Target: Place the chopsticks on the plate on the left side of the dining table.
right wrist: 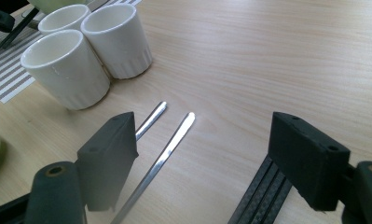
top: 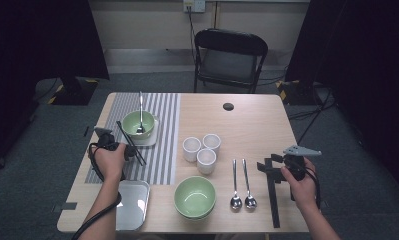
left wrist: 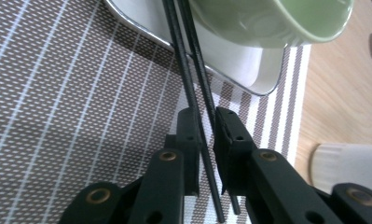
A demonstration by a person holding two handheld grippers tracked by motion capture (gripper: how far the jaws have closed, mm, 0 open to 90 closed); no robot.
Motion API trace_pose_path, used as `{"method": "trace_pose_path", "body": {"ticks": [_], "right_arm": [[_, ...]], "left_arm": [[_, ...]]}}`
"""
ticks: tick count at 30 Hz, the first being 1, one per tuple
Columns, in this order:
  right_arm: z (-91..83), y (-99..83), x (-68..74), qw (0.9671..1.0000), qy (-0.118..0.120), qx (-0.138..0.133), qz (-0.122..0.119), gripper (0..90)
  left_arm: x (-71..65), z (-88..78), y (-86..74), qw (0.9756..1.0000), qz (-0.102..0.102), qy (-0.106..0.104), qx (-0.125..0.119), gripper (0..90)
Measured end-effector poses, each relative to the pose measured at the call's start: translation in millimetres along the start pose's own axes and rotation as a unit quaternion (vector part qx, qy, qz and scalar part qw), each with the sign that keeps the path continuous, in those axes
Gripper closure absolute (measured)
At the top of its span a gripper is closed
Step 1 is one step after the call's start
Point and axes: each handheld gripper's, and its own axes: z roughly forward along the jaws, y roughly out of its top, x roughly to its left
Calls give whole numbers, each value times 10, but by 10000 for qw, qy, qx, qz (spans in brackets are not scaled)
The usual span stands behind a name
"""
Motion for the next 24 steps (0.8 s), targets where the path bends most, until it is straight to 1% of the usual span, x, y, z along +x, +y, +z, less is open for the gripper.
{"method": "trace_pose_path", "body": {"ticks": [2, 3, 5, 6, 7, 8, 12, 14, 15, 16, 17, 19, 21, 23, 24], "right_arm": [[1, 1, 1, 10000, -2, 3, 0, 228], [2, 1, 1, 10000, 5, 0, 9, 229], [2, 1, 0, 10000, 8, -2, 14, 229], [2, -1, -1, 10000, 8, -2, 18, 229], [1, -2, -3, 10000, 7, -10, 31, 229], [-2, 0, -6, 10000, 8, -17, 26, 229], [1, -1, -5, 10000, 14, -12, 26, 229], [3, -1, -4, 10000, 12, -1, 31, 229], [3, 0, -4, 10000, 21, -5, 16, 229], [1, 2, -3, 10000, 21, -9, 11, 229], [1, 4, -3, 10000, 23, -21, 14, 229], [1, 4, -4, 10000, 24, -24, 14, 229], [3, 3, -5, 10000, 14, -8, 21, 229], [4, 4, -3, 10000, 16, 0, 24, 229], [2, 6, 0, 10000, 23, -7, 16, 229]], "left_arm": [[1, 13, 2, 10000, -25, -18, -16, 799], [10, 15, 4, 10000, 23, -18, 22, 792], [16, 41, 2, 10000, -2, -9, 61, 795], [20, 58, -2, 9999, -86, -91, 37, 795], [30, 63, -4, 9999, -64, -72, 69, 811], [42, 77, -8, 9999, -82, -102, 69, 815], [44, 79, -10, 9999, -106, -118, 62, 820], [53, 69, -6, 9999, -107, -93, 75, 828], [53, 67, -6, 9998, -164, -73, 24, 832], [64, 50, -8, 9997, -202, -113, 18, 838], [73, 38, -9, 9998, -166, -139, 55, 855], [68, 27, -13, 9998, -155, -124, 51, 851], [61, 10, -16, 9997, -177, -169, 29, 845], [58, 0, -16, 9997, -198, -162, 40, 846], [69, -10, -13, 9998, -144, -158, 57, 848]]}}
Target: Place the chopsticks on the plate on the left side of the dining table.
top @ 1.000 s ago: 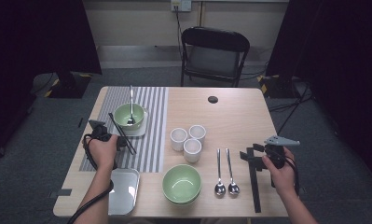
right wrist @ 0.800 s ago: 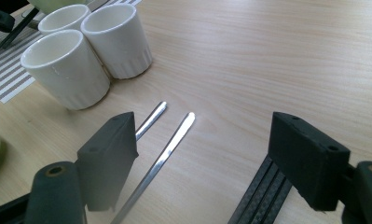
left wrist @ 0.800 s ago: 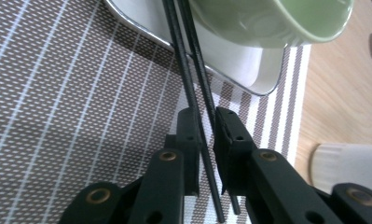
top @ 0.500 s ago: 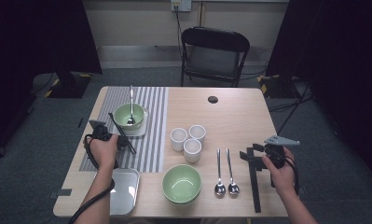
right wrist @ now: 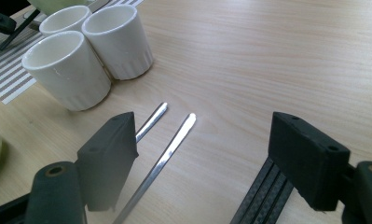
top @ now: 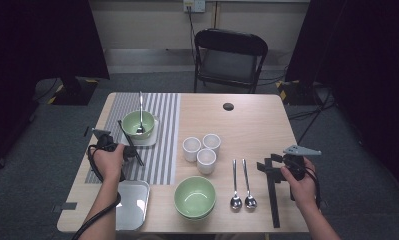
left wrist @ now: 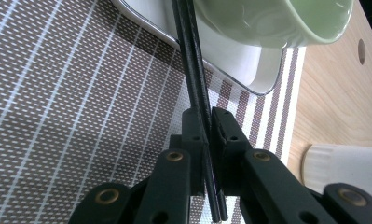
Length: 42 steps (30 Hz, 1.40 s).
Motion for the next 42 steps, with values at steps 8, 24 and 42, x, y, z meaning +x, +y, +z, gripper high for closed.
{"method": "trace_pose_path", "body": {"ticks": [8, 24, 42], "right_arm": [[-2, 1, -4, 10000, -1, -9, 13, 229], [-4, 8, -2, 10000, -5, -13, 5, 228], [3, 8, 3, 10000, 7, -17, 3, 229]], "left_arm": [[11, 12, -20, 10000, 5, -23, 45, 857], [-2, 9, -52, 10000, -8, -67, 51, 854], [-35, 101, -68, 9999, -33, -119, 114, 718]]}}
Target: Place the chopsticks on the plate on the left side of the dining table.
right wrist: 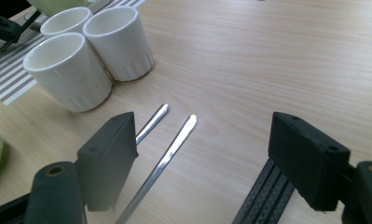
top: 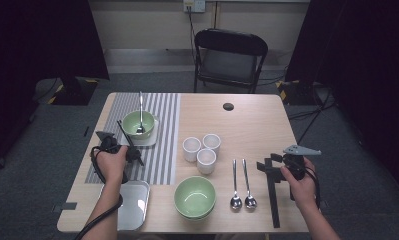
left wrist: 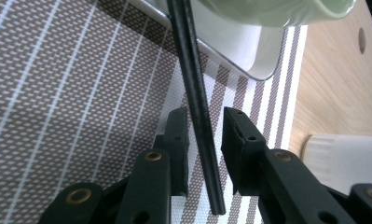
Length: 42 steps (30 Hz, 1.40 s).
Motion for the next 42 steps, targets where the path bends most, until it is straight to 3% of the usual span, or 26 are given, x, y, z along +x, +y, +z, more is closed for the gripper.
{"method": "trace_pose_path", "body": {"ticks": [7, 9, 14, 20, 21, 23, 29, 31, 32, 34, 42], "right_arm": [[-1, 0, -4, 10000, -10, 10, -4, 228], [2, -2, -3, 10000, 4, 25, 0, 229], [2, -1, -7, 10000, 2, 19, 15, 228], [-3, 4, -10, 10000, -4, 7, 22, 228], [-3, 4, -10, 10000, -4, 7, 22, 228], [-11, 6, -17, 10000, -2, -4, 32, 228], [-12, 4, -22, 10000, 10, 4, 28, 228], [-9, 7, -18, 10000, 13, 6, 28, 228], [-9, 7, -16, 10000, 20, 6, 27, 228], [-9, 9, -13, 10000, 15, 3, 15, 227], [-10, 10, -14, 10000, 16, -7, 23, 227]], "left_arm": [[19, 24, 2, 9999, -29, -154, 5, 745], [14, 34, -4, 9997, -167, -191, -42, 771], [23, 35, -5, 9998, -76, -178, 45, 780], [-10, 61, -15, 9996, -156, -217, -1, 802], [2, 56, -14, 9998, -44, -191, 81, 802], [-16, 67, -18, 9996, -151, -235, 33, 803], [-10, 75, -29, 9996, -114, -240, 76, 807], [-34, 86, -38, 9994, -224, -267, 7, 805], [-24, 71, -37, 9995, -67, -302, 104, 804], [-42, 78, -39, 9995, -38, -281, 109, 798], [-72, 106, -44, 9994, -151, -310, 35, 791]]}}
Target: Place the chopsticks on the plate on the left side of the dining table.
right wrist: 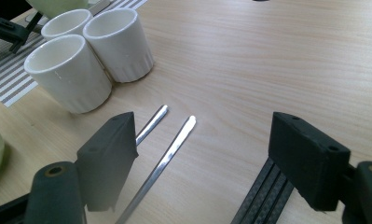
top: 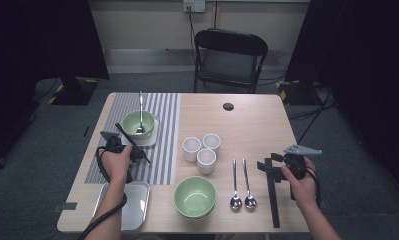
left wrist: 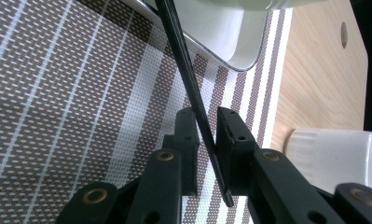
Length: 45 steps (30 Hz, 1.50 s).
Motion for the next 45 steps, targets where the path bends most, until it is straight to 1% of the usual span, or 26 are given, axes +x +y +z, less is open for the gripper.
{"method": "trace_pose_path", "body": {"ticks": [1, 2, 3, 4, 11, 12, 13, 15, 17, 19, 20, 22, 23, 24, 25, 26, 29, 30, 31, 34, 35, 37, 38, 39, 41, 45], "right_arm": [[0, 0, 0, 10000, 0, 0, 0, 227], [1, 1, -1, 10000, 7, 3, 3, 227], [2, 1, 0, 10000, 3, 10, 7, 227], [2, 1, 0, 10000, 3, 10, 7, 227], [-11, 1, -7, 10000, -1, -19, 20, 226], [-14, 1, -9, 10000, -3, -19, 18, 226], [-15, 0, -11, 10000, -2, -21, 23, 226], [-15, 0, -13, 10000, -6, -38, 20, 227], [-13, 2, -11, 10000, -5, -25, 20, 226], [-14, 6, -7, 10000, -3, -26, 8, 226], [-15, 7, -6, 10000, -11, -33, 7, 226], [-15, 6, -7, 10000, -12, -33, 10, 226], [-15, 6, -7, 10000, -12, -33, 10, 226], [-15, 6, -8, 10000, -10, -32, 12, 226], [-15, 6, -8, 10000, -7, -33, 12, 226], [-16, 8, -8, 10000, -8, -36, 3, 226], [-17, 10, -6, 10000, -1, -51, 15, 227], [-18, 11, -8, 10000, -8, -50, 6, 226], [-18, 11, -8, 10000, -8, -50, 6, 226], [-19, 13, -6, 10000, -4, -55, 7, 226], [-20, 14, -5, 10000, -6, -56, 5, 226], [-21, 15, -4, 10000, -4, -60, 13, 227], [-21, 15, -5, 10000, -1, -59, 10, 226], [-22, 15, -5, 10000, -1, -60, 8, 227], [-23, 16, -9, 10000, 1, -73, 1, 226], [-30, 18, -12, 10000, -5, -85, 13, 227]], "left_arm": [[-2, 3, 1, 10000, -8, -9, 7, 791], [10, -2, 4, 9999, 98, -2, 89, 790], [-5, 8, 6, 10000, 50, -3, 45, 788], [-5, 8, 6, 10000, 50, -3, 45, 787], [-5, 28, 23, 9999, 107, -45, 85, 757], [-18, 38, 23, 10000, 33, -42, 38, 749], [-23, 42, 22, 10000, 14, -54, 21, 737], [-32, 48, 20, 10000, 26, -84, 30, 729], [-42, 56, 20, 10000, 41, -45, 46, 724], [-58, 65, 20, 10000, 6, -57, 22, 716], [-58, 63, 20, 9999, 57, -71, 57, 714], [-63, 67, 19, 9997, 176, -25, 146, 710], [-63, 67, 19, 9997, 176, -25, 146, 708], [-82, 79, 16, 9999, 92, -10, 90, 708], [-86, 84, 17, 9999, 91, -25, 90, 703], [-88, 88, 20, 9997, 177, 19, 158, 697], [-106, 102, 21, 9998, 157, -6, 143, 693], [-122, 113, 21, 9999, 114, -17, 104, 687], [-118, 110, 24, 9997, 189, -1, 168, 687], [-145, 145, 22, 9999, 106, -48, 120, 687], [-134, 145, 26, 9995, 218, -47, 233, 689], [-140, 168, 24, 9994, 234, -36, 248, 689], [-150, 182, 20, 9996, 165, -42, 210, 689], [-149, 189, 23, 9994, 219, -17, 262, 689], [-159, 201, 22, 9996, 174, -64, 225, 686], [-174, 214, 29, 9995, 208, -51, 225, 682]]}}
